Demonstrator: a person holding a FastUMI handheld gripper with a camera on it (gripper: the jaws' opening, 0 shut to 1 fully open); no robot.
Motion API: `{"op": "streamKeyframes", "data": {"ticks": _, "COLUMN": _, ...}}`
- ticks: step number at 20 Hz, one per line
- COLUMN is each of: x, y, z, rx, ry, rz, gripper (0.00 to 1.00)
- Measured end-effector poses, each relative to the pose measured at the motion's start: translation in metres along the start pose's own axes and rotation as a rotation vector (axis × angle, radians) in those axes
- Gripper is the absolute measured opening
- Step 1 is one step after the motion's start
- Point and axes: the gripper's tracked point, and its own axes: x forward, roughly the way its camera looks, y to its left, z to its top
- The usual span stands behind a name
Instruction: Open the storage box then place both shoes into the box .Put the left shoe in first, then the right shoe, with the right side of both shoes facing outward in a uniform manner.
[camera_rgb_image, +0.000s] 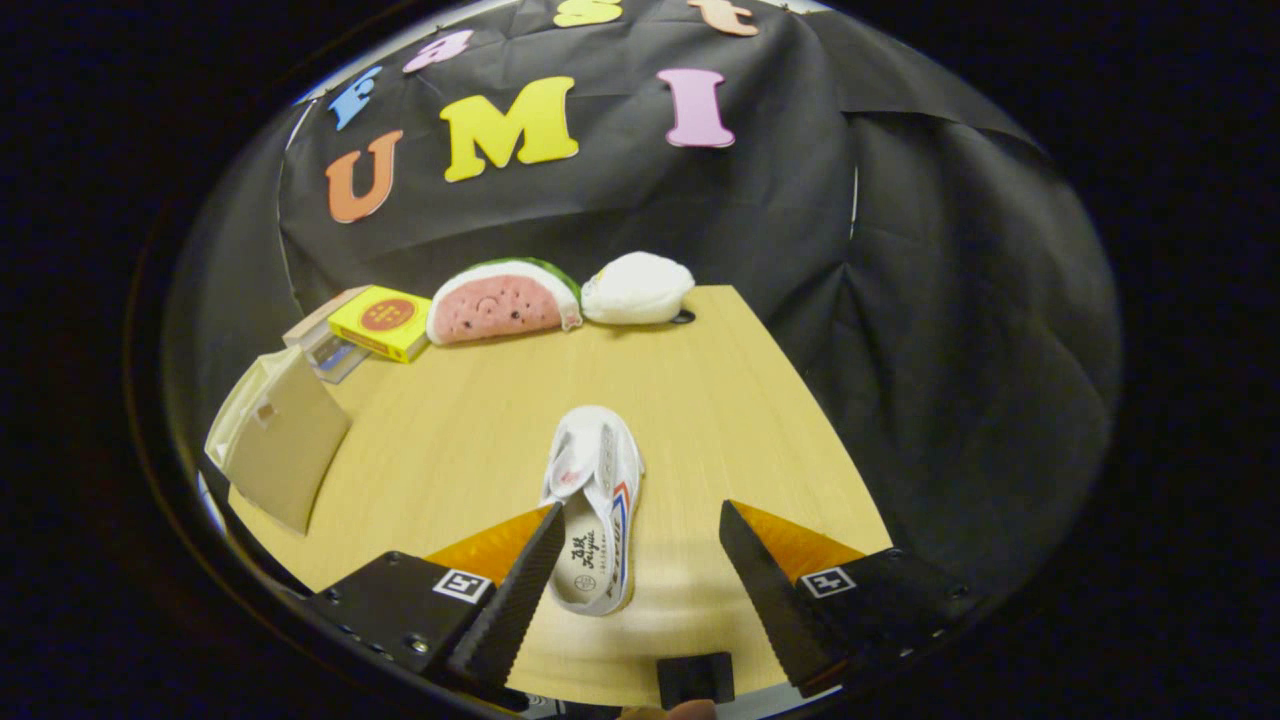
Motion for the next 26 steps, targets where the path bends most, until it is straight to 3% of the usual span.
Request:
{"op": "streamKeyframes", "data": {"ticks": 4, "x": 0.045, "y": 0.004, "z": -0.021, "rx": -0.065, "ry": 0.036, "rz": 0.024, "gripper": 0.96}}
{"op": "streamKeyframes", "data": {"ticks": 11, "x": 0.103, "y": 0.015, "z": -0.022, "rx": -0.059, "ry": 0.091, "rz": 0.088, "gripper": 0.93}}
{"op": "streamKeyframes", "data": {"ticks": 14, "x": 0.109, "y": 0.025, "z": -0.021, "rx": -0.028, "ry": 0.114, "rz": 0.130, "gripper": 0.69}}
{"op": "streamKeyframes", "data": {"ticks": 16, "x": 0.113, "y": 0.018, "z": -0.020, "rx": 0.015, "ry": 0.126, "rz": 0.098, "gripper": 0.52}}
{"op": "streamKeyframes", "data": {"ticks": 19, "x": 0.112, "y": 0.011, "z": -0.019, "rx": 0.107, "ry": 0.170, "rz": 0.064, "gripper": 0.12}}
{"op": "streamKeyframes", "data": {"ticks": 22, "x": 0.111, "y": 0.005, "z": -0.017, "rx": 0.142, "ry": 0.184, "rz": 0.023, "gripper": 0.00}}
{"op": "streamKeyframes", "data": {"ticks": 26, "x": 0.090, "y": 0.025, "z": -0.011, "rx": 0.247, "ry": 0.194, "rz": 0.015, "gripper": 0.00}}
